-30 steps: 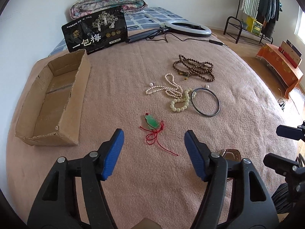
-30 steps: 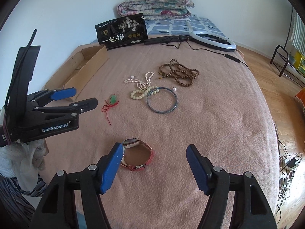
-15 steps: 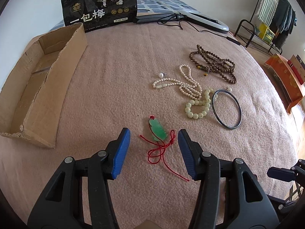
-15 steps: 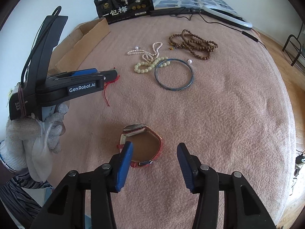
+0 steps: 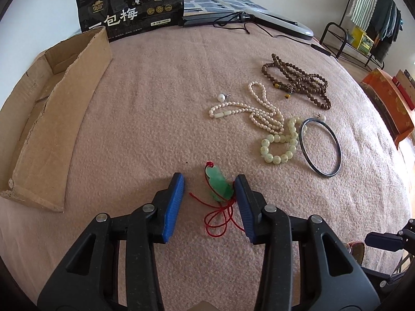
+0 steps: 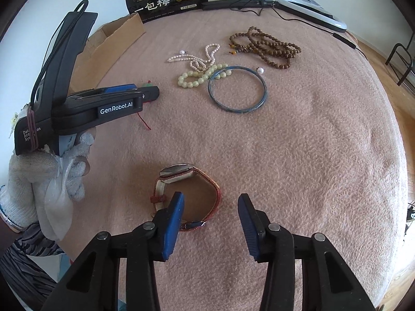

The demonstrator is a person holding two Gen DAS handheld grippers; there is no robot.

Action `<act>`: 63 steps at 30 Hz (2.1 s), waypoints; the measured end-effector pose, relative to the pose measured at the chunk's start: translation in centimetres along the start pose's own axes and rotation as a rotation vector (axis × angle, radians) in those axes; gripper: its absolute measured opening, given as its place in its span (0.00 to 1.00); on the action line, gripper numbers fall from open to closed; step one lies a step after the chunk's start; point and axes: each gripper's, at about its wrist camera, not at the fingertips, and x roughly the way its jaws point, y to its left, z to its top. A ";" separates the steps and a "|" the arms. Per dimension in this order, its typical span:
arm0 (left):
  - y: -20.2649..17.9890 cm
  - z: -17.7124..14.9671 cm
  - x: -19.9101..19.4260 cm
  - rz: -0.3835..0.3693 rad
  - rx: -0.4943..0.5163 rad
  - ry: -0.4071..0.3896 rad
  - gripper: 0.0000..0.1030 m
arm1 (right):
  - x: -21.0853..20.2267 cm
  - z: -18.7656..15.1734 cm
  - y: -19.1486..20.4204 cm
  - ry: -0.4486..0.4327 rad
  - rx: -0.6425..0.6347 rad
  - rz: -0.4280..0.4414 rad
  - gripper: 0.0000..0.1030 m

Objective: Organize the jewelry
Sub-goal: 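Close the left gripper on the green jade pendant while the right gripper grasps the red-strap watch, then carry the pendant and watch over the cardboard box with both grippers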

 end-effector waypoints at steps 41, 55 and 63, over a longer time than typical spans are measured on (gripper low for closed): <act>-0.6 -0.3 0.3 -0.016 0.114 -0.048 0.04 | -0.8 0.4 -1.0 -0.037 0.044 -0.031 0.05; 1.2 0.9 -3.7 -0.040 0.046 -0.116 0.03 | -3.2 2.1 -1.1 -0.127 0.061 -0.036 0.05; 2.4 2.4 -8.2 -0.035 0.034 -0.192 0.03 | -5.1 3.8 -0.8 -0.194 0.082 -0.027 0.05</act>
